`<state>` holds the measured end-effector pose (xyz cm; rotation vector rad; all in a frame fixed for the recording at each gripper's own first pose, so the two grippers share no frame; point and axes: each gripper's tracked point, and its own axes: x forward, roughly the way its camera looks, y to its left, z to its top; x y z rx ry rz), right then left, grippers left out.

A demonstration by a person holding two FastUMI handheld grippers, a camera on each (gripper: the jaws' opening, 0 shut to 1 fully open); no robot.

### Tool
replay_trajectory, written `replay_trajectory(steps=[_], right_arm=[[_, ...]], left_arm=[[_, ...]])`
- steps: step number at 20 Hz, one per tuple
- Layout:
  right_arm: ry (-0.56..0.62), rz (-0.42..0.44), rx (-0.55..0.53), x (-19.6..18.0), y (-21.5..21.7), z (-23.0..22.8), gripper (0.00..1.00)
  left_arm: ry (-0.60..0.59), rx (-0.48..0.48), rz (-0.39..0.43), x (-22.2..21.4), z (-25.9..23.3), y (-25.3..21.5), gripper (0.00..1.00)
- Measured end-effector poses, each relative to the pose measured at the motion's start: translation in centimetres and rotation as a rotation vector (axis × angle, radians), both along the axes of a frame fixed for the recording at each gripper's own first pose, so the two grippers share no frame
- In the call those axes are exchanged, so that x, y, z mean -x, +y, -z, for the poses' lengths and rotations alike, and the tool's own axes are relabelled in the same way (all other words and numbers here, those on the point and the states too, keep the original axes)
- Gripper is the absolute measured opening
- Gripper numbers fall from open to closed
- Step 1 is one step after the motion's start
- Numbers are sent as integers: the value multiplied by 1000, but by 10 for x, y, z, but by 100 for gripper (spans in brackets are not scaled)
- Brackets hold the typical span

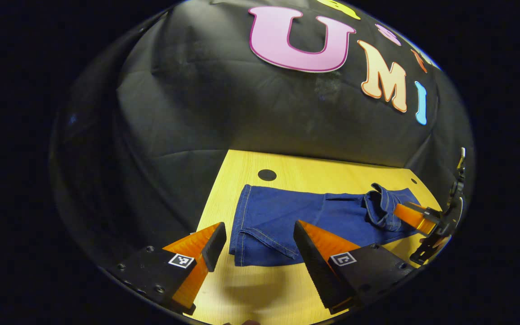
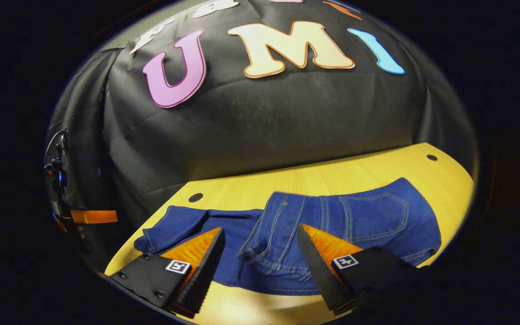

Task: Grasp the waist and the cuffs of the jeans and fold them to make the two legs overlap; first hold the waist and fold one-third of the jeans toward the cuffs, then hold the cuffs and fold the remaining one-third in the same direction to finish folding.

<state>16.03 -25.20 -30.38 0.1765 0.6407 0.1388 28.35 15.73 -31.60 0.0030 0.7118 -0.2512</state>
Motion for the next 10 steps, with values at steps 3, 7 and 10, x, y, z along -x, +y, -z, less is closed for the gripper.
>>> replay_trajectory(steps=[3, 7, 10], right_arm=[[-10, 25, 30, 7, -20, -15, 94], [-24, 102, 65, 10, -63, -35, 94], [-22, 148, 77, 18, -83, -43, 98]], left_arm=[[41, -23, 2, -12, 29, 6, 94], [119, -58, 14, -19, 71, 12, 94], [162, -84, 32, -20, 91, 16, 94]])
